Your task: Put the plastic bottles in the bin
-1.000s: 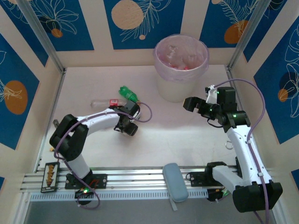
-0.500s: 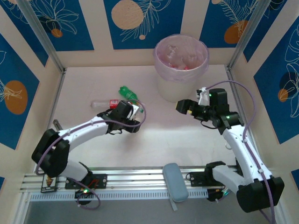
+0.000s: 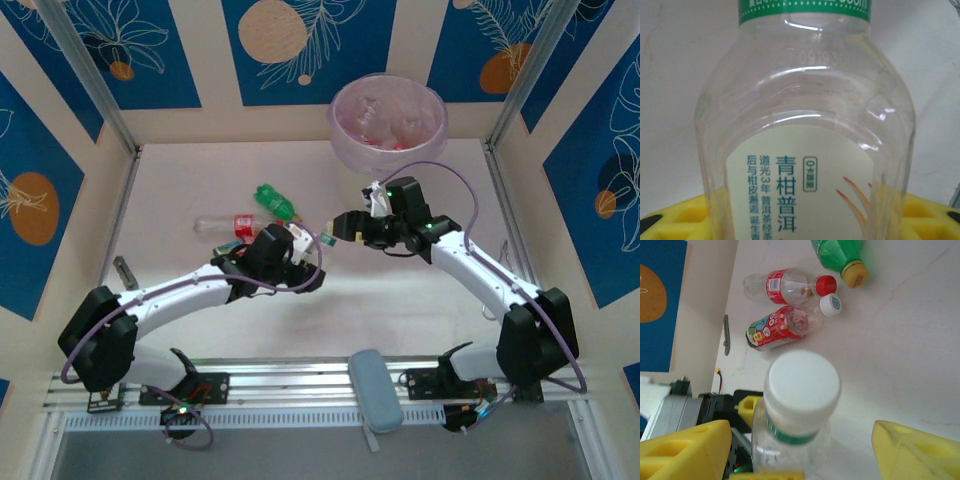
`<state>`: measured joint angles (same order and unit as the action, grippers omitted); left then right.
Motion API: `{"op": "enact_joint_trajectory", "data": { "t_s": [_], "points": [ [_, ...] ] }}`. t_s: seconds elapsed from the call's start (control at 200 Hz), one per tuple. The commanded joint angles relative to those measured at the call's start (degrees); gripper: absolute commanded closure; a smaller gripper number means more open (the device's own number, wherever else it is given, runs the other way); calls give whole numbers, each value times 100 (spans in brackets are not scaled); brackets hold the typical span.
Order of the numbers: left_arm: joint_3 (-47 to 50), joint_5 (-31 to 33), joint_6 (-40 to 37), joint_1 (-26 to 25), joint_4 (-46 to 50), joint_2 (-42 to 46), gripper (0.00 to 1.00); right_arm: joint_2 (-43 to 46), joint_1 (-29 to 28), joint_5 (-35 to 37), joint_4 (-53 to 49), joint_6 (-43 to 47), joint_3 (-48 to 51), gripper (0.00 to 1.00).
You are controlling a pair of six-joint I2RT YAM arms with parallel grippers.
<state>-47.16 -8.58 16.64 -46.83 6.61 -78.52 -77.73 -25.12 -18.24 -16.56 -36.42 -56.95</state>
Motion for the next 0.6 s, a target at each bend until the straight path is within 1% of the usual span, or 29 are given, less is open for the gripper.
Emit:
{"op": "enact_joint_trajectory", "data": {
  "t_s": [0.0,0.1,0.155,0.3,0.405,0.465,0.53,0.595],
  "points": [
    [7,-92,-2,-82,-96,113,74,-158,-74,-18,187,83,-220,30],
    [-4,-100,-38,-125,-141,106,74,-339,-200,35,226,83,-203,32],
    [-28,-104,-47,-132,-128,91,74,-421,-225,31,265,76,-218,35],
    [-108,-127,-82,-155,-99,36,74,-568,-260,5,328,55,-304,37],
    [-148,-109,-78,-154,-108,32,74,-620,-326,40,320,37,-299,48],
    [-162,-102,-88,-163,-99,20,74,-627,-335,49,326,23,-272,50],
    [-184,-83,-99,-162,-81,7,74,-603,-336,53,337,4,-240,55],
    [-190,-80,-100,-160,-73,0,73,-586,-337,67,336,-13,-214,56]
  ]
}}
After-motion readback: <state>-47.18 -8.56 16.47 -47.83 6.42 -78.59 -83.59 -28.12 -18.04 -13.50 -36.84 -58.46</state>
